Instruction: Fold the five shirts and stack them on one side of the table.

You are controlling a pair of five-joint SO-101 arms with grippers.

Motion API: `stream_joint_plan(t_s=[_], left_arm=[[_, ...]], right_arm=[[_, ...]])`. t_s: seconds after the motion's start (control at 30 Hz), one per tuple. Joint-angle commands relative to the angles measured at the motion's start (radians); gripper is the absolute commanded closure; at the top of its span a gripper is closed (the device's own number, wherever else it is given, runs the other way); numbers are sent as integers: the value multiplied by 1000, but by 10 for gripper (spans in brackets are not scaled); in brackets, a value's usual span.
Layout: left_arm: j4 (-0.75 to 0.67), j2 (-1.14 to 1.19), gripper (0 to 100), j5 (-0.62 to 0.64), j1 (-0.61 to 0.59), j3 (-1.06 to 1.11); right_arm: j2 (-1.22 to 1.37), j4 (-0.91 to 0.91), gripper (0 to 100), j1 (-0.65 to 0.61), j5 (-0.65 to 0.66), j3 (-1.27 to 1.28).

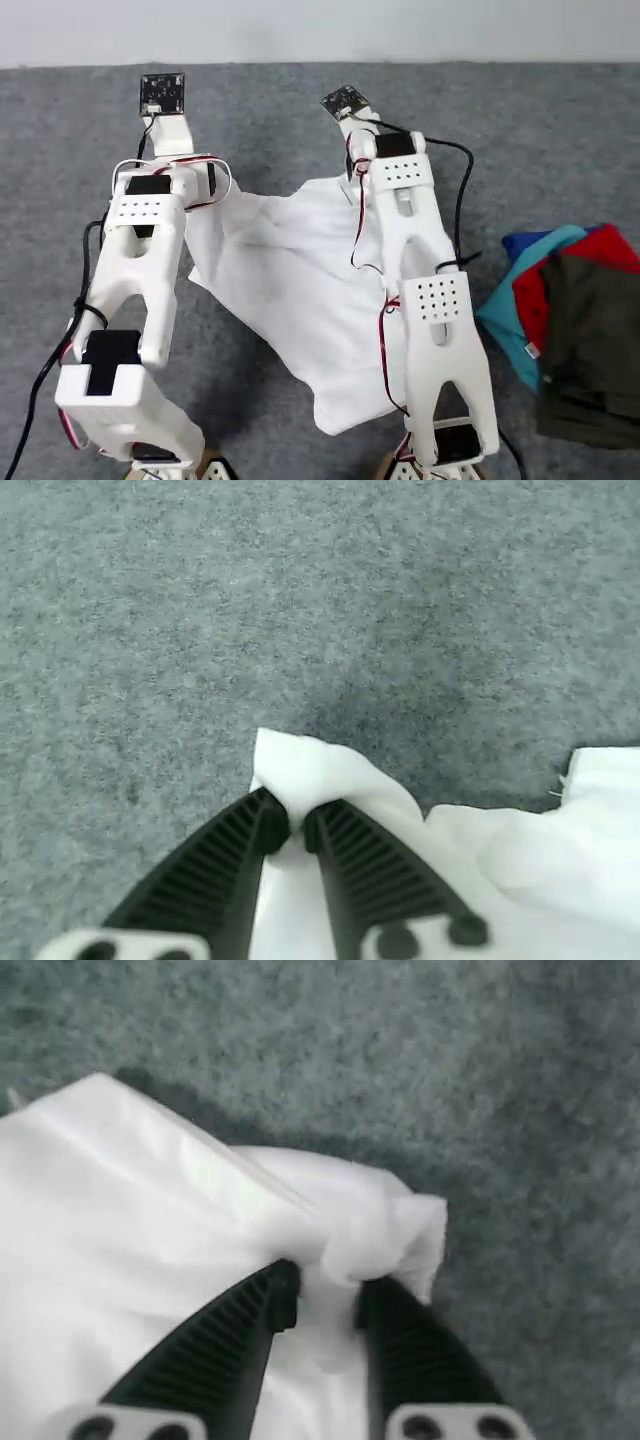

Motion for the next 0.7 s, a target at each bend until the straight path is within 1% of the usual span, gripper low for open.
stream_joint_plan(t_s=[0.0, 0.17, 0.33, 0.5, 0.67], left_arm=[[2, -15, 987, 9, -2, -41], [2, -17, 987, 9, -2, -41], [26, -25, 987, 9, -9, -54], [178, -120, 987, 8, -18, -133], [370, -304, 987, 8, -61, -228]], right_arm=[[27, 38, 987, 25, 26, -155], [-21, 211, 988, 28, 23, -428], [-265, 326, 988, 28, 18, -411], [-510, 378, 988, 36, 21, -413], [-745, 384, 988, 67, 23, -407]])
